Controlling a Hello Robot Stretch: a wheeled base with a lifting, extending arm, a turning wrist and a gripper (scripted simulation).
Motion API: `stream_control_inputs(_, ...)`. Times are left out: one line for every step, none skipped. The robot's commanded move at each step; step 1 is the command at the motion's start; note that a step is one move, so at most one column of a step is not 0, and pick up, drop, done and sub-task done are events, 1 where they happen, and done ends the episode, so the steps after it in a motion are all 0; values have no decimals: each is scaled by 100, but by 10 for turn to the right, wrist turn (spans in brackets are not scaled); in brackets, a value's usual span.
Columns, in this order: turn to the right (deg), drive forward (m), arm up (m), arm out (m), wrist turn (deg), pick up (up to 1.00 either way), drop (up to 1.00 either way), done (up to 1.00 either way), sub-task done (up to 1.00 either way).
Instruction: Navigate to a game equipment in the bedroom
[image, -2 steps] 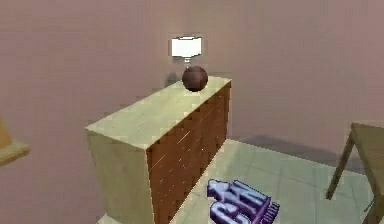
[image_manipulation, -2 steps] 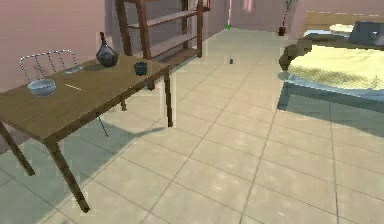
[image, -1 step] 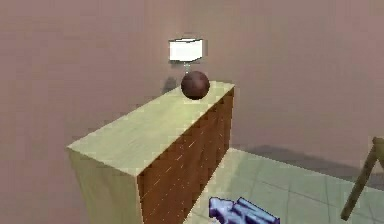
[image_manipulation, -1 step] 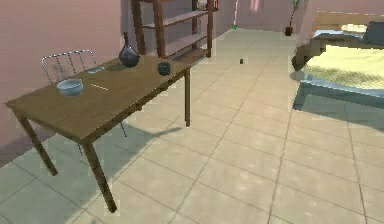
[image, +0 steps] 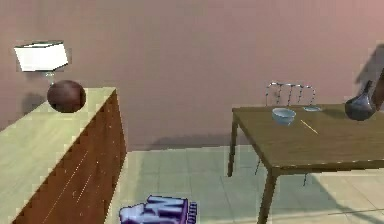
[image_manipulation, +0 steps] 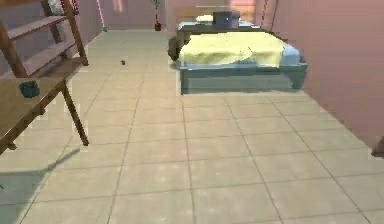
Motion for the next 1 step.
stream_control_inputs(0, 100, 0, 0, 0, 0, 0, 0, 0)
